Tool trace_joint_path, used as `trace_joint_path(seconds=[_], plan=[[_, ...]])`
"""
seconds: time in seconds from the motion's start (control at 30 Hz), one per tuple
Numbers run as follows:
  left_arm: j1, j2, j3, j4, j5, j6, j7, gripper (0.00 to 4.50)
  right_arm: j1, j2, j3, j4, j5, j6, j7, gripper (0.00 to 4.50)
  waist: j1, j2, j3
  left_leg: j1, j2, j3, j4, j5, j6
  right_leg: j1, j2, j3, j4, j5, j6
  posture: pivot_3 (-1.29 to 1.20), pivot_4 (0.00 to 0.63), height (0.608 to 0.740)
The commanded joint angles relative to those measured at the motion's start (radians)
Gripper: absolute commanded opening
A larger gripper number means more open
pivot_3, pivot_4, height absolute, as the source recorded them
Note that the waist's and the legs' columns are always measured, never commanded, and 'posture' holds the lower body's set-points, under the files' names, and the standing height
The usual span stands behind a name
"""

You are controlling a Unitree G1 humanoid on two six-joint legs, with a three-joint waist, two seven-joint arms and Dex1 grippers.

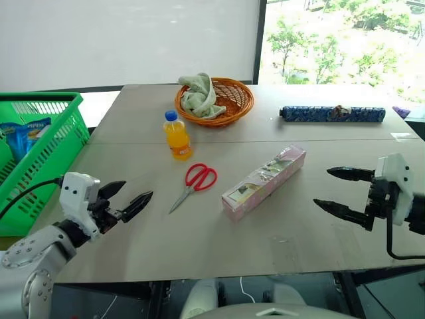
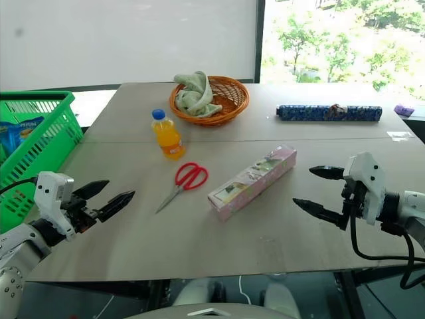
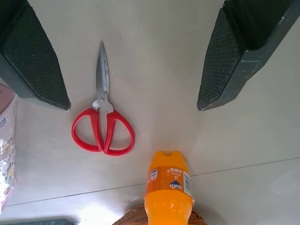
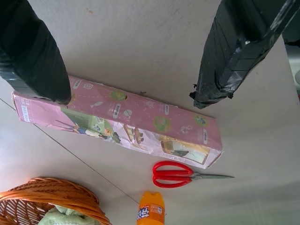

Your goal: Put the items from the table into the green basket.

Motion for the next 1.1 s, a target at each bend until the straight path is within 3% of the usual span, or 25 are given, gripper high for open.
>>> trace_joint_path(seconds=[0.03, 0.17, 0.33, 0.47, 0.8, 1.1], plan=[[-0.131, 0.017, -0.03, 0.071, 0.025, -0.024, 0.06, 4.46, -0.086, 0.035, 0.04, -0.021, -0.027, -0.014, -0.077, 4.5, 0.0, 0.0, 0.0, 0.0, 0.0, 0.0, 0.0, 0.0, 0.0, 0.0, 0.0, 0.0, 0.0, 0.0, 0.0, -0.04, 0.0, 0.74], [-0.422, 0.008, -0.172, 0.274, 0.092, -0.038, 0.122, 4.46, -0.349, 0.149, 0.255, -0.013, -0.122, 0.0, -0.221, 4.5, 0.001, 0.002, 0.002, 0.001, 0.0, -0.002, 0.0, 0.0, -0.001, -0.001, 0.001, -0.002, 0.004, 0.001, -0.001, -0.06, 0.0, 0.74], [-0.569, -0.007, -0.28, 0.413, 0.152, -0.068, 0.141, 4.46, -0.489, 0.199, 0.366, 0.017, -0.214, 0.049, -0.332, 4.5, -0.007, -0.003, -0.003, -0.001, -0.001, 0.001, 0.002, 0.002, -0.002, -0.002, 0.001, 0.002, 0.003, 0.004, 0.0, -0.07, 0.0, 0.74], [-0.708, -0.036, -0.412, 0.608, 0.257, -0.127, 0.148, 4.46, -0.564, 0.253, 0.411, 0.029, -0.211, 0.07, -0.35, 4.5, -0.003, -0.004, -0.004, -0.015, -0.001, 0.001, 0.003, 0.005, 0.0, -0.014, 0.002, 0.0, 0.004, 0.004, 0.001, -0.1, 0.0, 0.74], [-0.918, -0.11, -0.5, 0.968, 0.384, -0.316, 0.165, 4.46, -0.494, 0.216, 0.388, -0.05, -0.113, 0.088, -0.246, 4.5, -0.022, -0.004, -0.003, -0.017, -0.001, 0.0, 0.005, 0.006, 0.0, -0.015, 0.004, 0.0, 0.006, 0.003, 0.002, -0.11, 0.0, 0.74], [-1.102, -0.182, -0.519, 1.319, 0.463, -0.486, 0.199, 4.46, -0.457, 0.196, 0.361, -0.086, -0.077, 0.092, -0.251, 4.5, -0.029, -0.004, -0.003, -0.017, -0.001, -0.001, 0.008, 0.006, 0.0, -0.014, 0.004, -0.001, 0.007, 0.004, 0.003, -0.15, 0.0, 0.74]])
